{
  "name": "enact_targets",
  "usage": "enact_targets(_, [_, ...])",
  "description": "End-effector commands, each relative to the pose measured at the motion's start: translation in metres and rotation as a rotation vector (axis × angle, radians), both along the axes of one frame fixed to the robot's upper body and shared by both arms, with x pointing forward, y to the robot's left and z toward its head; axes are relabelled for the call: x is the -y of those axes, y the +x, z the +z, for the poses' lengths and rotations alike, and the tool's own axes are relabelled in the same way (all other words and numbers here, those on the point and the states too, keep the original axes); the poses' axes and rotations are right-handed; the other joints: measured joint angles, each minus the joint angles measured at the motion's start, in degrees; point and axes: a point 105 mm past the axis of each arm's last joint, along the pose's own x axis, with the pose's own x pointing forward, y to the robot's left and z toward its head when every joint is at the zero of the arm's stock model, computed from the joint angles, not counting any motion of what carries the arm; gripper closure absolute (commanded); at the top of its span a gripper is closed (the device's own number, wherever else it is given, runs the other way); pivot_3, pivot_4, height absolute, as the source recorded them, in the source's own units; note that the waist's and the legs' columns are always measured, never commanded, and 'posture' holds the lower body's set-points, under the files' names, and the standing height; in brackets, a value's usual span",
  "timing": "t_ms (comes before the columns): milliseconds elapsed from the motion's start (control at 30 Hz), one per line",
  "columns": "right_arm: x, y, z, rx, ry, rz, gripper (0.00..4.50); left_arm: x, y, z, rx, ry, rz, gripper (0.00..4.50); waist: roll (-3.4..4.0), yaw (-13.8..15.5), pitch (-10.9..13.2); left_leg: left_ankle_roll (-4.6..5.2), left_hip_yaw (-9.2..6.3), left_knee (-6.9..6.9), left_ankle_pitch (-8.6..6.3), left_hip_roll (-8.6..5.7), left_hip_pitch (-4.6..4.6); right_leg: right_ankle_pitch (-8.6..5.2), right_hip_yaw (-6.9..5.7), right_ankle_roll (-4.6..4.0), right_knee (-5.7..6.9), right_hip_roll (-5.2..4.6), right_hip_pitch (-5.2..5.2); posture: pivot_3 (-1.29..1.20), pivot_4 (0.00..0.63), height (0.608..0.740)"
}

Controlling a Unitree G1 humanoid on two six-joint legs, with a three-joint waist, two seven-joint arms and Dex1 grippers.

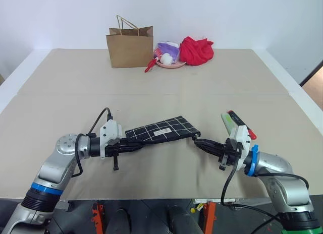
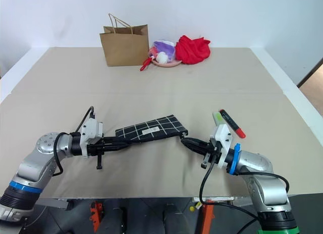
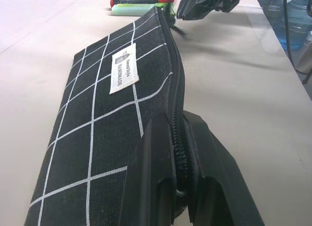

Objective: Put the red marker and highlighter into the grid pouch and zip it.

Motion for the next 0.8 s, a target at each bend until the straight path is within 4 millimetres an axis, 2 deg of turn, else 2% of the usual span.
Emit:
enact_targets(33, [-0.002, 0.0, 0.009, 0.039, 0.002, 0.022, 4.44, 0.0, -0.002, 0.012, 0.036, -0.031, 0.003, 4.5, 0.0, 0.0, 0.0, 0.0, 0.0, 0.0, 0.0, 0.0, 0.0, 0.0, 0.0, 0.0, 0.0, 0.0, 0.0, 0.0, 0.15, 0.74])
enact_targets(500, [-0.005, -0.006, 0.016, 0.127, -0.062, 0.097, 4.44, 0.001, -0.001, 0.013, 0.026, -0.044, 0.012, 4.5, 0.0, 0.0, 0.0, 0.0, 0.0, 0.0, 0.0, 0.0, 0.0, 0.0, 0.0, 0.01, 0.0, 0.0, 0.0, 0.0, 0.15, 0.74])
enact_targets(600, [-0.007, -0.006, 0.018, 0.114, -0.047, 0.107, 3.51, 0.001, -0.002, 0.013, 0.022, -0.045, 0.01, 4.5, 0.0, 0.0, 0.0, 0.0, 0.0, 0.0, 0.0, 0.0, 0.0, 0.0, 0.0, 0.01, 0.0, 0.0, 0.0, 0.0, 0.15, 0.74])
enact_targets(733, [-0.007, -0.005, 0.024, 0.196, -0.092, 0.106, 1.62, 0.001, -0.003, 0.012, 0.017, -0.045, 0.012, 4.5, 0.0, 0.0, 0.0, 0.0, 0.0, 0.0, 0.0, 0.0, 0.0, 0.01, 0.0, 0.02, 0.0, 0.0, -0.01, 0.0, 0.15, 0.74])
enact_targets(800, [-0.008, -0.004, 0.025, 0.193, -0.078, 0.103, 1.62, 0.001, -0.003, 0.012, 0.015, -0.046, 0.015, 4.5, 0.0, 0.0, 0.0, 0.0, 0.0, 0.0, 0.0, 0.0, 0.0, 0.01, 0.0, 0.02, 0.0, 0.0, -0.01, 0.0, 0.15, 0.74])
